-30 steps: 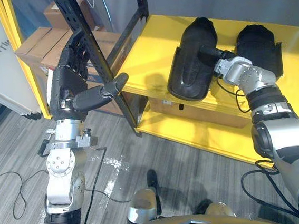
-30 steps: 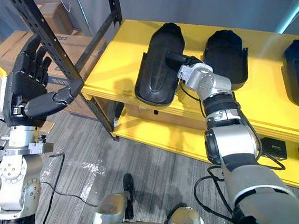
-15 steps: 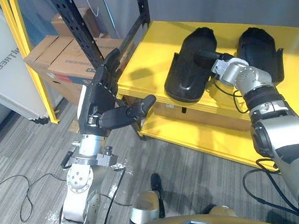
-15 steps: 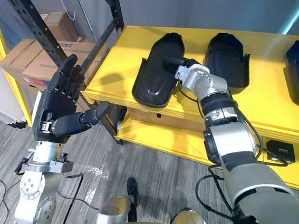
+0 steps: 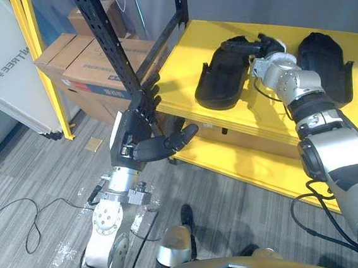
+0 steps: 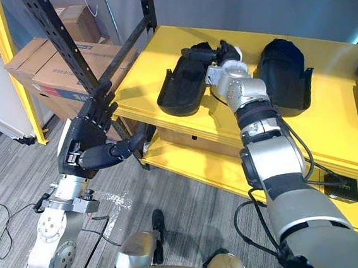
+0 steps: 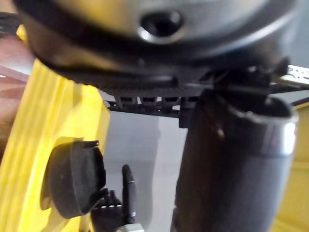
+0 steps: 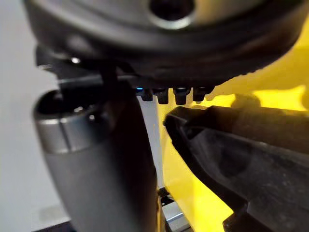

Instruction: Walk over and take three plastic housings, then place them on the shelf

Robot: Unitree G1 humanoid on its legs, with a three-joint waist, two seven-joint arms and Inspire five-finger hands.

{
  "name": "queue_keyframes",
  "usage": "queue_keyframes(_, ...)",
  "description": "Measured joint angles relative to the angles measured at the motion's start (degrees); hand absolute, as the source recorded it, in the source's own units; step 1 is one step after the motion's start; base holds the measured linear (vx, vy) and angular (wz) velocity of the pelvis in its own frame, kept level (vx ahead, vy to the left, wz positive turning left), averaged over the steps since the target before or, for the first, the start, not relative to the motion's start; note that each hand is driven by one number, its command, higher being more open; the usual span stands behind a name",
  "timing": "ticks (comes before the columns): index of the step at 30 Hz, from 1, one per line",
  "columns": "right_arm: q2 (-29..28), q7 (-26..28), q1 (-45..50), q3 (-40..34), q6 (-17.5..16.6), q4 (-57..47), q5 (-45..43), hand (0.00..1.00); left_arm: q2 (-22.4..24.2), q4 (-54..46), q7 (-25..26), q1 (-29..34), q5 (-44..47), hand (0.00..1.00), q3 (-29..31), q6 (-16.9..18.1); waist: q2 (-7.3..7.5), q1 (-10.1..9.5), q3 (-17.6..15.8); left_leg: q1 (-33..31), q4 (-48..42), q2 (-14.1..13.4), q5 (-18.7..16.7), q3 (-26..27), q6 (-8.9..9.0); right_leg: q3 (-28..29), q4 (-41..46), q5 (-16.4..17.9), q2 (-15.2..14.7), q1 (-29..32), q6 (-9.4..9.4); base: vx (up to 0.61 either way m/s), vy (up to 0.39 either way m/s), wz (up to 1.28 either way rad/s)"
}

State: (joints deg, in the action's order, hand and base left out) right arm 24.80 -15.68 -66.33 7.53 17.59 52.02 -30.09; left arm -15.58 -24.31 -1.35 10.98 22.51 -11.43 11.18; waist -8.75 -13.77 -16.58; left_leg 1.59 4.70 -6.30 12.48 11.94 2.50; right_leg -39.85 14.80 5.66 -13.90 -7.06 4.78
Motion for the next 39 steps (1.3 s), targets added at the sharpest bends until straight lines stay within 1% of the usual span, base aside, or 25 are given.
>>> queue_keyframes(2,0.2,1.1,-1.5,0.3,-3.7,0.0,3.8,1.00,-0.1,0.7,-0.1,1.0,0.2,1.00,-0.8,0.0,0.05,-0.06,0.0,0.0,0.0,-0.1,0.0,0.0,0.04,0.0,-0.1,0.1,0.1,0.0,-0.09,0.00,-0.017,-0.01)
queue_keyframes(3,0.5,1.6,-2.7,1.4,-6.6,-0.1,8.3,1.00,-0.1,1.6,-0.2,1.0,0.3,1.00,-1.4,0.0,0.09,-0.09,0.0,0.0,0.0,-0.2,0.0,0.0,0.06,0.0,-0.1,0.1,0.2,0.0,-0.17,0.00,0.000,0.00)
queue_keyframes(4,0.7,1.7,-3.3,2.3,-8.7,-0.2,10.8,1.00,-0.1,1.9,-0.2,1.0,0.4,1.00,-1.7,0.0,0.18,-0.08,0.0,0.0,0.0,-0.2,0.0,0.0,0.06,0.1,-0.1,0.1,0.2,0.0,-0.18,0.00,0.000,0.00)
queue_keyframes(7,2.1,1.6,-4.9,3.8,-11.4,-1.2,17.2,1.00,-0.3,2.3,-0.6,1.0,0.4,1.00,-2.5,0.0,0.36,-0.20,0.0,0.0,0.0,-0.2,0.0,0.2,0.06,0.1,-0.3,0.1,0.2,0.0,-0.22,0.00,0.000,0.00)
queue_keyframes(9,2.8,1.3,-5.6,5.0,-13.5,-3.5,26.0,1.00,-1.1,2.6,-0.6,1.0,1.4,1.00,-2.9,0.0,0.59,-0.08,0.0,0.0,0.0,-0.3,0.0,0.4,0.11,0.3,-0.8,-0.1,0.4,0.0,-0.41,0.01,-0.014,-0.05)
queue_keyframes(11,4.1,1.2,-5.6,7.7,-14.7,-6.0,31.0,1.00,-1.5,3.0,-0.6,1.0,2.2,1.00,-3.4,0.2,1.00,0.00,0.2,0.0,0.0,-0.3,-0.1,0.7,0.16,0.6,-1.1,-0.3,0.6,0.1,-0.24,0.01,-0.017,-0.07)
queue_keyframes(12,4.8,1.3,-5.6,8.9,-14.7,-7.8,31.0,1.00,-1.6,3.3,-0.6,1.0,2.2,1.00,-3.5,0.2,1.34,0.09,0.4,0.0,0.0,-0.4,-0.2,1.0,0.22,0.7,-1.3,-0.3,0.7,0.1,-0.24,0.01,-0.021,-0.07)
queue_keyframes(14,4.8,1.7,-5.6,9.1,-14.7,-11.2,30.9,1.00,-1.7,3.7,-0.5,1.1,2.2,1.00,-3.5,0.3,1.67,0.31,0.6,0.2,0.0,-0.7,-0.5,1.5,0.49,1.1,-2.1,-0.7,1.1,0.0,-0.49,0.02,-0.027,-0.11)
queue_keyframes(15,4.9,2.0,-5.3,9.1,-14.7,-13.4,30.8,1.00,-1.9,3.7,-0.5,1.1,2.2,1.00,-3.5,0.5,1.73,0.53,0.6,0.2,0.0,-0.7,-0.6,1.9,0.48,1.2,-2.3,-1.1,1.2,0.0,-0.20,0.02,-0.024,-0.13)
queue_keyframes(17,5.6,3.7,-3.1,9.0,-14.7,-20.2,28.7,1.00,-2.3,3.7,-0.4,1.5,2.1,1.00,-3.2,1.4,2.00,1.35,0.8,0.6,0.0,-0.8,-0.8,2.5,0.48,1.7,-3.2,-1.5,1.4,0.0,-0.01,0.02,-0.018,-0.17)
queue_keyframes(18,6.5,5.2,0.6,8.6,-14.7,-26.5,27.5,1.00,-2.3,3.7,-0.3,2.2,2.1,1.00,-2.8,1.9,2.46,1.48,1.2,1.1,0.0,-1.0,-1.2,3.5,0.55,2.5,-4.0,-1.9,1.7,-0.1,0.07,0.04,-0.025,-0.30)
queue_keyframes(19,7.1,6.4,6.3,6.7,-14.9,-33.7,27.4,1.00,-2.3,3.6,-0.2,3.2,2.1,1.00,-1.9,2.6,3.30,2.16,2.1,1.1,0.0,-1.2,-1.4,4.1,0.52,3.0,-4.9,-2.3,2.0,-0.1,0.16,0.06,-0.027,-0.32)
queue_keyframes(21,7.1,8.0,16.4,2.9,-14.8,-43.7,27.4,1.00,-2.3,3.6,0.4,3.8,2.0,1.00,0.3,2.7,4.44,3.37,3.0,1.4,0.1,-1.2,-1.8,5.3,0.56,4.0,-6.0,-2.9,2.3,-0.1,0.17,0.07,-0.019,-0.31)
queue_keyframes(22,7.0,9.2,23.5,0.4,-14.6,-49.1,26.7,1.00,-2.3,3.6,1.3,4.0,1.6,1.00,1.8,2.7,4.68,4.04,3.1,2.1,0.1,-1.2,-2.2,6.6,0.64,5.2,-6.4,-3.3,2.4,-0.1,0.20,0.05,0.000,-0.41)
queue_keyframes(23,7.0,9.8,26.9,-0.8,-14.4,-51.2,26.5,1.00,-2.2,3.5,1.7,4.4,1.6,1.00,2.6,2.7,4.72,4.55,3.4,2.3,0.1,-1.2,-2.3,7.1,0.65,5.6,-6.8,-3.6,2.4,-0.1,0.25,0.04,0.010,-0.50)
queue_keyframes(24,6.9,10.9,33.6,-3.1,-14.2,-54.7,26.8,1.00,-1.8,3.5,2.5,5.0,1.6,1.00,3.9,2.7,4.69,5.47,4.0,2.4,0.1,-1.2,-2.7,8.3,0.57,6.7,-7.7,-4.3,2.6,-0.1,0.32,0.04,0.006,-0.52)
queue_keyframes(25,6.7,11.6,38.9,-4.9,-14.0,-56.2,27.8,1.00,-1.0,3.5,3.3,5.4,1.4,1.00,5.4,2.7,4.64,6.45,4.0,2.9,0.2,-1.3,-3.0,9.7,0.62,7.6,-8.8,-5.1,3.2,-0.2,0.24,0.03,0.008,-0.54)
queue_keyframes(26,6.7,11.7,41.3,-5.7,-13.9,-56.7,28.7,1.00,-0.7,3.5,3.9,5.5,1.3,1.00,5.8,2.7,4.62,6.88,4.2,3.0,0.2,-1.3,-3.1,10.3,0.69,8.2,-9.4,-5.6,3.3,-0.1,0.26,0.01,0.025,-0.56)
queue_keyframes(27,6.3,12.0,45.1,-7.4,-13.9,-57.3,30.4,1.00,-0.1,3.4,4.7,5.5,0.9,1.00,6.5,2.7,4.60,7.99,4.3,3.1,0.3,-1.5,-3.4,11.5,0.78,9.1,-10.9,-6.4,3.9,-0.1,0.10,-0.01,0.023,-0.43)
queue_keyframes(30,5.2,12.2,52.3,-10.7,-14.2,-58.3,30.9,1.00,0.8,3.5,5.2,5.6,-0.8,1.00,6.7,2.7,4.65,9.73,5.3,3.2,0.3,-2.3,-4.2,14.2,1.13,10.7,-14.9,-8.5,5.3,-0.1,-0.18,0.01,0.000,-0.48)
queue_keyframes(31,4.6,12.2,53.6,-11.2,-14.3,-58.8,30.8,1.00,1.3,3.4,5.2,5.6,-1.0,1.00,6.7,2.7,4.69,9.87,5.5,3.2,0.3,-2.3,-4.2,14.5,1.12,10.9,-15.5,-8.9,5.5,-0.1,-0.09,0.05,-0.028,-0.36)
queue_keyframes(32,3.0,12.4,56.7,-12.1,-15.6,-60.4,30.3,1.00,2.3,3.5,5.2,5.6,-1.7,1.00,6.8,2.7,4.82,10.62,6.0,3.3,0.2,-2.5,-4.2,14.8,1.12,11.3,-16.7,-9.8,6.1,-0.3,-0.23,0.05,-0.014,-0.21)
queue_keyframes(33,2.4,12.5,57.7,-12.1,-16.1,-61.0,30.2,1.00,2.6,3.5,5.2,5.8,-2.2,1.00,6.8,2.7,4.84,10.93,6.2,3.2,0.1,-2.6,-4.2,15.0,1.13,11.4,-17.0,-10.0,6.1,-0.3,-0.29,0.08,-0.018,-0.20)
queue_keyframes(37,-1.4,12.8,63.3,-11.9,-21.2,-63.9,28.6,1.00,4.5,3.5,4.0,7.7,-2.6,1.00,6.7,2.3,4.68,11.14,7.9,3.8,0.1,-3.1,-4.5,16.0,1.68,12.0,-17.2,-10.1,6.8,-0.5,-0.47,0.07,-0.014,-0.09)
queue_keyframes(39,-2.4,13.0,63.6,-11.7,-22.1,-63.9,28.5,1.00,4.4,3.5,3.7,7.8,-2.6,1.00,6.8,1.5,4.85,11.12,8.6,3.8,0.1,-3.2,-4.6,16.1,1.76,12.0,-17.6,-10.1,7.0,-0.6,-0.47,0.07,-0.002,-0.01)
